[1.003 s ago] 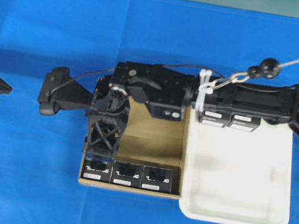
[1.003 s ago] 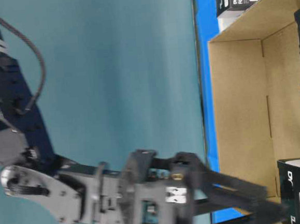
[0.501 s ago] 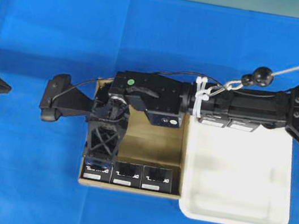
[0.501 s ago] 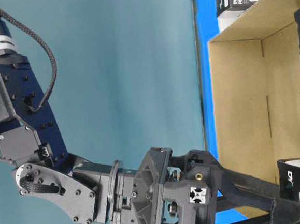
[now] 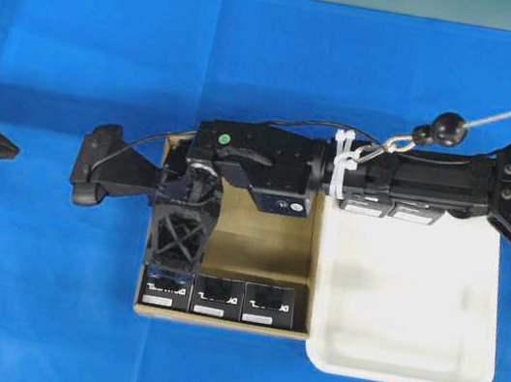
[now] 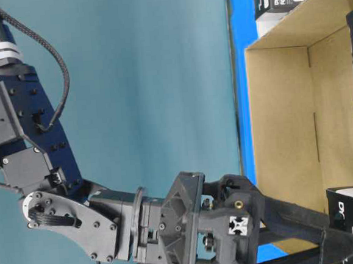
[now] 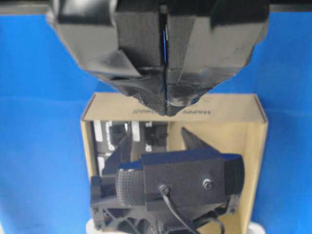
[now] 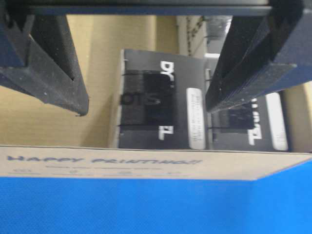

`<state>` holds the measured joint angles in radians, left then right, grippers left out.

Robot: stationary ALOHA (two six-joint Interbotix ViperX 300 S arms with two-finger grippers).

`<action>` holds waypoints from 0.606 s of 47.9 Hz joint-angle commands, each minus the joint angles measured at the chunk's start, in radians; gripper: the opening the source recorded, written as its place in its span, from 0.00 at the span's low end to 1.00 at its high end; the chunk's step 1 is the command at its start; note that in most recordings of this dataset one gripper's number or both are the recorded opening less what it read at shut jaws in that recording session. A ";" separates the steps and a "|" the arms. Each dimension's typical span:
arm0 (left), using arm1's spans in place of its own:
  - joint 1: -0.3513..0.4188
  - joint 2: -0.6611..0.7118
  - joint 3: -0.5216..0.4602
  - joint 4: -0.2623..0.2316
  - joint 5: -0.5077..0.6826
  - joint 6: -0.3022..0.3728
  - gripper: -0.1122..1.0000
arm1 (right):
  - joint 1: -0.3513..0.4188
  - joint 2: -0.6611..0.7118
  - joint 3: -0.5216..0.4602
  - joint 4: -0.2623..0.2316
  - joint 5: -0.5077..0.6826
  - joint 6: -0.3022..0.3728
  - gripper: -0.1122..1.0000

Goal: Pick the box from inside the cardboard box.
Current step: 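Close the right gripper on the black-and-white servo box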

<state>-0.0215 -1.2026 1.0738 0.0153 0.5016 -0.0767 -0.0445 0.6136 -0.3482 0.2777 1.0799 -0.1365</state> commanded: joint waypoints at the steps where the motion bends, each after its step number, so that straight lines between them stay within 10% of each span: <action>1: -0.002 0.008 -0.029 0.003 -0.005 -0.002 0.05 | -0.005 0.003 -0.002 -0.003 -0.005 0.000 0.99; 29: 0.000 0.008 -0.029 0.002 -0.005 -0.003 0.05 | 0.002 0.006 -0.002 -0.002 -0.009 0.002 0.99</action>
<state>-0.0215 -1.2011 1.0753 0.0153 0.5016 -0.0782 -0.0491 0.6167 -0.3467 0.2730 1.0753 -0.1365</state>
